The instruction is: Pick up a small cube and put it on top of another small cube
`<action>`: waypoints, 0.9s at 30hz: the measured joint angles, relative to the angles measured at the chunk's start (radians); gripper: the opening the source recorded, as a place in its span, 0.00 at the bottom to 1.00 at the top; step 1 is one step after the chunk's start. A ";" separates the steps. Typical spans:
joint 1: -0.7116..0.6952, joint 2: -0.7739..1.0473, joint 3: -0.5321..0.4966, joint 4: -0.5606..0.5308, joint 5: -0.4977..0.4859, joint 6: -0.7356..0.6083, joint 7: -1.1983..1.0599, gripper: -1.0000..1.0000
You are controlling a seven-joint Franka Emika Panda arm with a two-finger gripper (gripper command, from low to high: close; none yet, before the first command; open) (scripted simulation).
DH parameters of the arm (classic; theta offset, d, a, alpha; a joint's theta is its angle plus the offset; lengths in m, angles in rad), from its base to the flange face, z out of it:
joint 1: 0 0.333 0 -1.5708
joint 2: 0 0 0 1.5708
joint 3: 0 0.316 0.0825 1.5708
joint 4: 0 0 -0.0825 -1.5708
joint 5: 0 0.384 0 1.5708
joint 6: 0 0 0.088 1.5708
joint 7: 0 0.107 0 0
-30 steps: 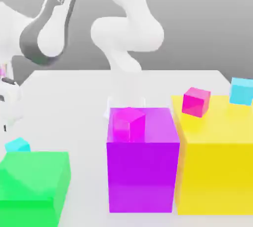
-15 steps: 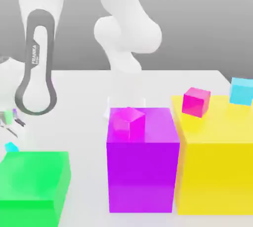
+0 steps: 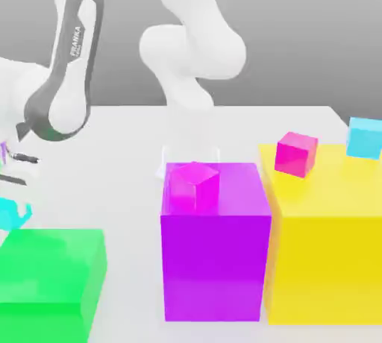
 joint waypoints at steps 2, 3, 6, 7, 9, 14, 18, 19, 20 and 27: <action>0.019 -0.002 0.005 0.034 -0.068 -0.036 -0.045 0.00; 0.040 -0.022 0.015 0.044 -0.084 -0.066 -0.017 0.00; 0.122 -0.106 0.063 0.062 -0.093 -0.163 0.126 0.00; 0.155 -0.136 0.080 0.066 -0.089 -0.195 0.178 0.00; 0.227 -0.197 0.107 0.074 -0.075 -0.260 0.281 0.00; 0.326 -0.344 0.193 0.092 -0.018 -0.417 0.529 0.00; 0.398 -0.459 0.293 0.105 0.052 -0.538 0.710 0.00; 0.412 -0.487 0.322 0.108 0.074 -0.568 0.753 0.00; 0.430 -0.515 0.347 0.111 0.095 -0.598 0.796 0.00; 0.450 -0.534 0.395 0.002 0.157 -0.507 0.919 1.00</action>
